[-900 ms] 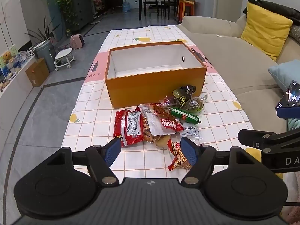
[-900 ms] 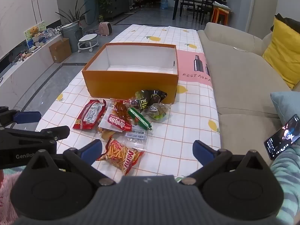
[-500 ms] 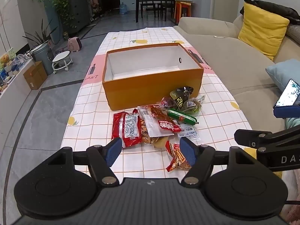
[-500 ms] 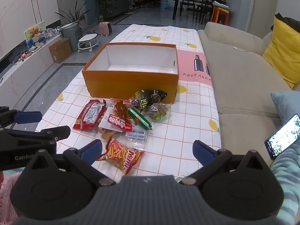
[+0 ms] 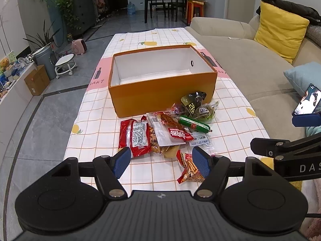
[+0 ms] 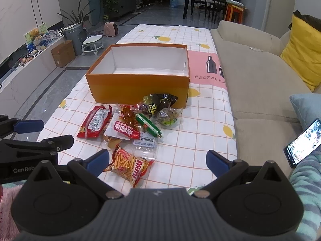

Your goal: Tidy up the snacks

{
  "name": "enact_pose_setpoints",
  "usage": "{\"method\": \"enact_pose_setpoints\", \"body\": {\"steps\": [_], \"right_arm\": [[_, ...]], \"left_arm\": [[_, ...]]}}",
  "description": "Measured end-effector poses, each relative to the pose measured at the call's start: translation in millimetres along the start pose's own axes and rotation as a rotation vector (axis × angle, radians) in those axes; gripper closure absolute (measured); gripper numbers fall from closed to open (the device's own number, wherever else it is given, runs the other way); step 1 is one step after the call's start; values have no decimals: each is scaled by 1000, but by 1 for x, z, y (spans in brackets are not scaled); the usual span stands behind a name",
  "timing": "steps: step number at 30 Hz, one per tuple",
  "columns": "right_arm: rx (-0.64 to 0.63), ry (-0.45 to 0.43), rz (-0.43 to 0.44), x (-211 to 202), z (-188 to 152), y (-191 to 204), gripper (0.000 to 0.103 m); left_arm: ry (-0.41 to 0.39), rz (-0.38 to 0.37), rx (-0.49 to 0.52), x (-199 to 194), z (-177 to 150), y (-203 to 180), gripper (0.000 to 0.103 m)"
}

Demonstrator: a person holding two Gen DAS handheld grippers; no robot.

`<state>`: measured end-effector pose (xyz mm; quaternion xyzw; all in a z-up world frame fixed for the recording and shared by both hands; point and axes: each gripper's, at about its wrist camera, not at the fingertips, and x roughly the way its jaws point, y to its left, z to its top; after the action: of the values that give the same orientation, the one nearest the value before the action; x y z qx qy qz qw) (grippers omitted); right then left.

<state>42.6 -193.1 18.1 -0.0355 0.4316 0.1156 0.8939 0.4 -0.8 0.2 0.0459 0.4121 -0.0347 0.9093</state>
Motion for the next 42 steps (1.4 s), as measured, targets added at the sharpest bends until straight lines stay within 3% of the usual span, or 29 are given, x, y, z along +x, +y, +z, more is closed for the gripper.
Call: {"method": "enact_pose_setpoints", "body": {"steps": [42], "right_arm": [[14, 18, -1, 2, 1, -2, 4]], "left_arm": [[4, -2, -4, 2, 0, -2, 22]]}}
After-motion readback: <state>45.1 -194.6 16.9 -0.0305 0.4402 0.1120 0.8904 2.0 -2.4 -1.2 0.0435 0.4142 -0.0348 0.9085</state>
